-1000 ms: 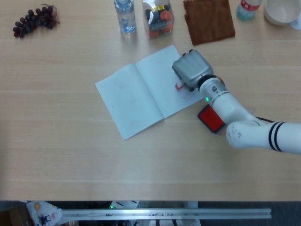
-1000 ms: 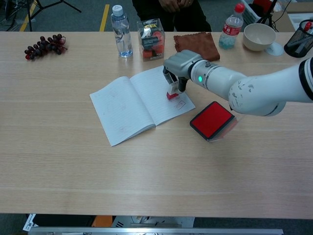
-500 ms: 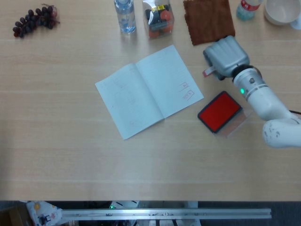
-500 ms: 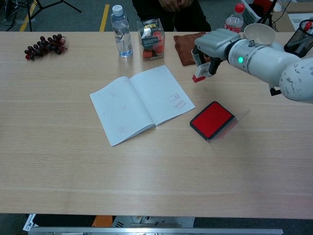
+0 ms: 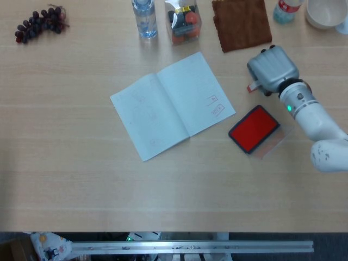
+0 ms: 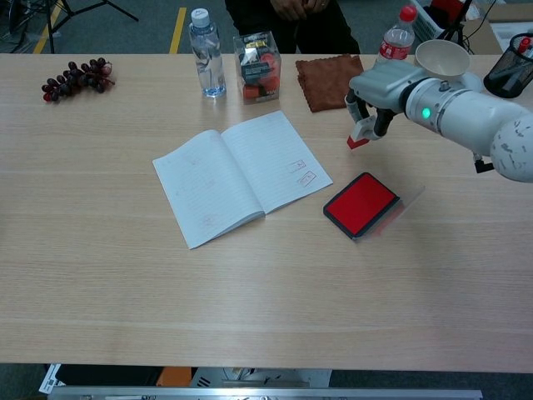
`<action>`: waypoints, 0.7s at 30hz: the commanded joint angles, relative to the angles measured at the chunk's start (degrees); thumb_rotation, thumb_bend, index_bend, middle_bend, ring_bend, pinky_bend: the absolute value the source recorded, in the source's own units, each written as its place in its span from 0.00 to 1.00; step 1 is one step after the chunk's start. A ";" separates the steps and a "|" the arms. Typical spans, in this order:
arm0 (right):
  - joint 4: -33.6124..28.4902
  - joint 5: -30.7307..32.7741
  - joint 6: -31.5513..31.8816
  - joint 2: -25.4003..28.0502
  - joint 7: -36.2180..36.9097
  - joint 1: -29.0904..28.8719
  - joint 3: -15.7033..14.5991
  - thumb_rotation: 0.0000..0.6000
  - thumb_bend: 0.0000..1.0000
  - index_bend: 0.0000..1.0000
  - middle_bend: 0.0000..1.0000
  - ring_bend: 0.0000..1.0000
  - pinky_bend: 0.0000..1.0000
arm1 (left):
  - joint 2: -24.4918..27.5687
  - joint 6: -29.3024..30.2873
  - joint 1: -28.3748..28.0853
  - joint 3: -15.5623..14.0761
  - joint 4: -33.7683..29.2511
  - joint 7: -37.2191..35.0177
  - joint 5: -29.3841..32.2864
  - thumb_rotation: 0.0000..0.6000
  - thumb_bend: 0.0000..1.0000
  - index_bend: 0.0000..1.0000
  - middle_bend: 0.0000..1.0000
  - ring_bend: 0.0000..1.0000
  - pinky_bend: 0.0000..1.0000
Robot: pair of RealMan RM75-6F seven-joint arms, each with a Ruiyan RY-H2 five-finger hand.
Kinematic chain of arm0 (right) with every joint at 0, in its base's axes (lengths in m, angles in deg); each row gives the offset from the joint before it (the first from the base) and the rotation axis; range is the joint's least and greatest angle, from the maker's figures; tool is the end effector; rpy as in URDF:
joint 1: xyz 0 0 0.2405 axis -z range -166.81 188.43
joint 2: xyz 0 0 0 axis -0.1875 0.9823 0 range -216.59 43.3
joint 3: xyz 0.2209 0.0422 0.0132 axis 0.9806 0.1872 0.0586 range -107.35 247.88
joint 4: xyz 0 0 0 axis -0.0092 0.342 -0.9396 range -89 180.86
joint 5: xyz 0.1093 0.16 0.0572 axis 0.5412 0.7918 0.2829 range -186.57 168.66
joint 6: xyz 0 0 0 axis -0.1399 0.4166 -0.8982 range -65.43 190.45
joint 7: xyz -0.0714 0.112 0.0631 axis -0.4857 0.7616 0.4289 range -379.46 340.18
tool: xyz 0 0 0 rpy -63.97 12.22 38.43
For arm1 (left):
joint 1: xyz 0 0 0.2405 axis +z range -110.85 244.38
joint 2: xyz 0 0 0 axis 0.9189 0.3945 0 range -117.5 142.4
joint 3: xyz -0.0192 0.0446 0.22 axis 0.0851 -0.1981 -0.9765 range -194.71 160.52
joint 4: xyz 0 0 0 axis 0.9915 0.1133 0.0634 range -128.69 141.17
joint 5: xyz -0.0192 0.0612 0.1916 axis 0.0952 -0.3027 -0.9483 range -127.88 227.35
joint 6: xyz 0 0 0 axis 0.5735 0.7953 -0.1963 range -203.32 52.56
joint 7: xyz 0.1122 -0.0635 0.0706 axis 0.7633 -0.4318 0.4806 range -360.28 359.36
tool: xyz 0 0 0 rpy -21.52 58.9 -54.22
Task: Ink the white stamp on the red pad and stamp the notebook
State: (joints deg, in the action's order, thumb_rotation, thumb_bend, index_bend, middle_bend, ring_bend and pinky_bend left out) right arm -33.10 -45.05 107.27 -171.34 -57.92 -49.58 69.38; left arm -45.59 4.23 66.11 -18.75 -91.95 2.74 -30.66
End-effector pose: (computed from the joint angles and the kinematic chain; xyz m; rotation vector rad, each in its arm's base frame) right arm -0.1437 -0.3675 -0.0103 2.0190 -0.7493 0.3952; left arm -0.3059 0.1394 0.1570 -1.3668 -1.0704 -0.6455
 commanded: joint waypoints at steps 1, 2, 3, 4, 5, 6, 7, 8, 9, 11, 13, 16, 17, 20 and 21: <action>1.31 0.03 -0.29 -1.19 -0.45 0.27 -0.57 1.00 0.35 0.77 0.53 0.35 0.32 | -0.04 -0.08 -0.03 -0.03 -0.01 0.09 0.03 1.00 0.31 0.20 0.13 0.18 0.22; 2.06 -0.03 -0.45 -1.85 -0.42 0.42 -0.68 1.00 0.35 0.77 0.53 0.35 0.32 | -0.05 -0.10 -0.05 -0.05 -0.04 0.12 0.01 1.00 0.31 0.20 0.13 0.18 0.22; 2.59 0.02 -0.58 -2.31 -0.40 0.53 -0.75 1.00 0.35 0.77 0.53 0.35 0.32 | -0.02 -0.09 -0.05 -0.07 -0.07 0.12 -0.06 1.00 0.31 0.20 0.13 0.18 0.22; 3.10 0.04 -0.70 -2.74 -0.39 0.62 -0.79 1.00 0.35 0.77 0.53 0.35 0.32 | -0.02 -0.09 -0.04 -0.11 -0.10 0.13 -0.10 1.00 0.31 0.20 0.13 0.18 0.22; 3.77 -0.03 -0.80 -3.28 -0.37 0.74 -0.82 1.00 0.35 0.77 0.53 0.36 0.32 | -0.02 -0.11 -0.02 -0.15 -0.11 0.17 -0.08 1.00 0.31 0.20 0.13 0.18 0.22; 4.28 -0.11 -0.85 -3.66 -0.32 0.84 -0.82 1.00 0.35 0.77 0.52 0.36 0.32 | -0.02 -0.13 -0.01 -0.16 -0.11 0.17 -0.03 1.00 0.31 0.20 0.13 0.18 0.22; 4.79 -0.24 -0.88 -4.04 -0.17 0.96 -0.74 1.00 0.35 0.77 0.52 0.36 0.32 | -0.04 -0.16 0.01 -0.18 -0.10 0.16 0.04 1.00 0.31 0.20 0.13 0.18 0.22; 5.51 -0.45 -0.96 -4.55 0.10 1.15 -0.62 1.00 0.35 0.77 0.52 0.36 0.32 | -0.07 -0.25 0.02 -0.22 -0.09 0.18 0.12 1.00 0.31 0.20 0.13 0.18 0.22; 6.05 -0.53 -1.11 -4.91 0.28 1.26 -0.54 1.00 0.35 0.76 0.52 0.36 0.32 | -0.11 -0.34 0.00 -0.27 -0.06 0.22 0.14 1.00 0.31 0.20 0.13 0.18 0.22; 7.22 -0.76 -1.45 -5.77 0.69 1.46 -0.27 1.00 0.34 0.75 0.51 0.35 0.32 | -0.20 -0.55 -0.06 -0.37 -0.05 0.38 0.11 1.00 0.31 0.20 0.13 0.18 0.22; 8.15 -1.03 -1.81 -6.53 1.02 1.61 -0.03 1.00 0.34 0.74 0.50 0.34 0.32 | -0.29 -0.69 -0.13 -0.42 -0.09 0.48 0.07 1.00 0.31 0.20 0.13 0.18 0.22; 9.20 -1.60 -2.17 -7.45 1.39 1.79 0.28 1.00 0.34 0.71 0.49 0.34 0.32 | -0.36 -0.84 -0.22 -0.41 -0.06 0.54 0.16 1.00 0.31 0.20 0.13 0.18 0.22; 9.40 -1.75 -2.20 -7.62 1.48 1.85 0.35 1.00 0.34 0.71 0.49 0.34 0.32 | -0.35 -0.88 -0.23 -0.42 -0.06 0.54 0.18 1.00 0.31 0.20 0.13 0.18 0.22; 10.37 -2.37 -2.39 -8.36 1.97 2.11 0.78 1.00 0.34 0.69 0.48 0.32 0.32 | -0.24 -0.90 -0.24 -0.39 -0.02 0.41 0.27 1.00 0.31 0.20 0.13 0.18 0.22; 10.52 -2.54 -2.44 -8.48 2.09 2.17 0.89 1.00 0.33 0.69 0.48 0.32 0.32 | -0.20 -0.89 -0.23 -0.39 0.00 0.36 0.29 1.00 0.31 0.20 0.13 0.18 0.22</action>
State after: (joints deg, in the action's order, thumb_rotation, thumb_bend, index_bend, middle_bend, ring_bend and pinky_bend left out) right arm -22.66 -47.50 104.88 -179.72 -55.92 -47.47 70.18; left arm -45.80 3.33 65.87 -19.14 -91.96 3.11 -30.38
